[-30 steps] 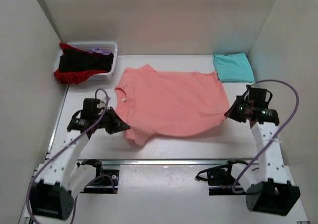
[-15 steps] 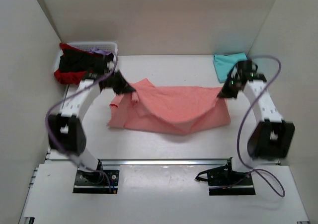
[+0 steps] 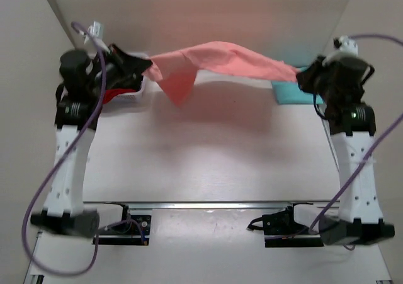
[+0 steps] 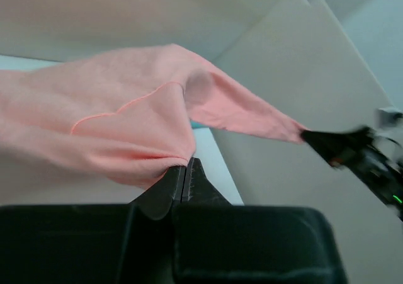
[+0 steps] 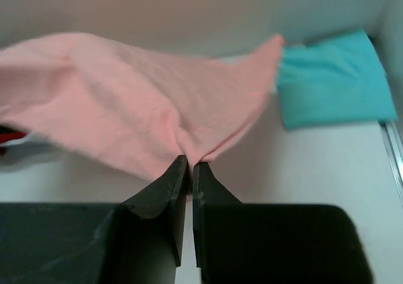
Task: Fold and stack the t-shirts
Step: Flatten out the tshirt, then fold the flattened tshirt in 1/3 of the way
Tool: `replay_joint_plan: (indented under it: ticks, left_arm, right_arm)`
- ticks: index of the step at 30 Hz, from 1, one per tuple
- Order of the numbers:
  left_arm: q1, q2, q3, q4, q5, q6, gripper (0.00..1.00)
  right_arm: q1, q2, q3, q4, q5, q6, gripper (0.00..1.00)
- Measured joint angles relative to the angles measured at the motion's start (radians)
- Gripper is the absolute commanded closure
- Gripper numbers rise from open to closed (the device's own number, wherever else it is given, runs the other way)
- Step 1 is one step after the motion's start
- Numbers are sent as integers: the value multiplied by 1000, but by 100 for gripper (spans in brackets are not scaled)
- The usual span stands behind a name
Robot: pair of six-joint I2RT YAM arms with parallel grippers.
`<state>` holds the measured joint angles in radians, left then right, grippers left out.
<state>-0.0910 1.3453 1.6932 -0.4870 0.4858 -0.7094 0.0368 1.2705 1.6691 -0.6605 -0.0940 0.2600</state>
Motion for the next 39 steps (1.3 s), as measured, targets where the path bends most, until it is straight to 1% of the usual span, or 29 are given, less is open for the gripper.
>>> replay_joint_plan:
  ticks: [1,3,4,6,8,10,12,13,16,19,21,24,28,32,35,39]
  left_arm:
    - [-14,-91,-77,32,1,4,100]
    - [-47,-245,-238,86,16,6,100]
    - [-60,-304,-332,118,32,1,100]
    - [-64,-352,-502,156,50,-14,100]
    - [-63,-357,-707,179,60,-37,100]
    - [-64,-335,-888,163,62,-57,100]
    - [-64,-344,-1066,98,68,-75,100]
    - [-64,-361,-1120,74,74,-79,100]
    - [-44,-522,-1264,-37,86,-90,100]
    - [-29,-723,-1306,-100,87,-118,100]
    - [-50,-819,-1312,-110,86,-158,100]
    - [-73,-861,-1324,-123,95,-203,100]
    - [-66,-803,-1293,-198,68,-193,100]
    - [-44,-731,-1187,-256,-3,-150,100]
    - [-11,-649,-1077,-255,-61,-109,100]
    - [25,-518,-995,-215,-89,-84,100]
  right_arm:
    - [-45,-85,-133,30,-12,15,100]
    - [-101,-166,-323,47,-37,36,100]
    - [-114,-177,-397,44,-53,41,100]
    - [-129,-182,-540,49,-85,45,100]
    - [-143,-165,-688,42,-111,51,100]
    - [-153,-186,-816,8,-134,54,100]
    - [-160,-238,-898,-33,-148,57,100]
    - [-163,-282,-932,-59,-154,60,100]
    - [-163,-396,-992,-121,-174,69,99]
    - [-151,-461,-1022,-195,-184,89,100]
    - [-135,-473,-1036,-233,-189,103,100]
    - [-143,-467,-1061,-288,-207,111,100]
    - [-161,-463,-1072,-343,-210,111,100]
    - [-190,-444,-1059,-369,-204,102,100]
    - [-224,-397,-1025,-373,-192,87,100]
    - [-241,-336,-996,-340,-180,79,100]
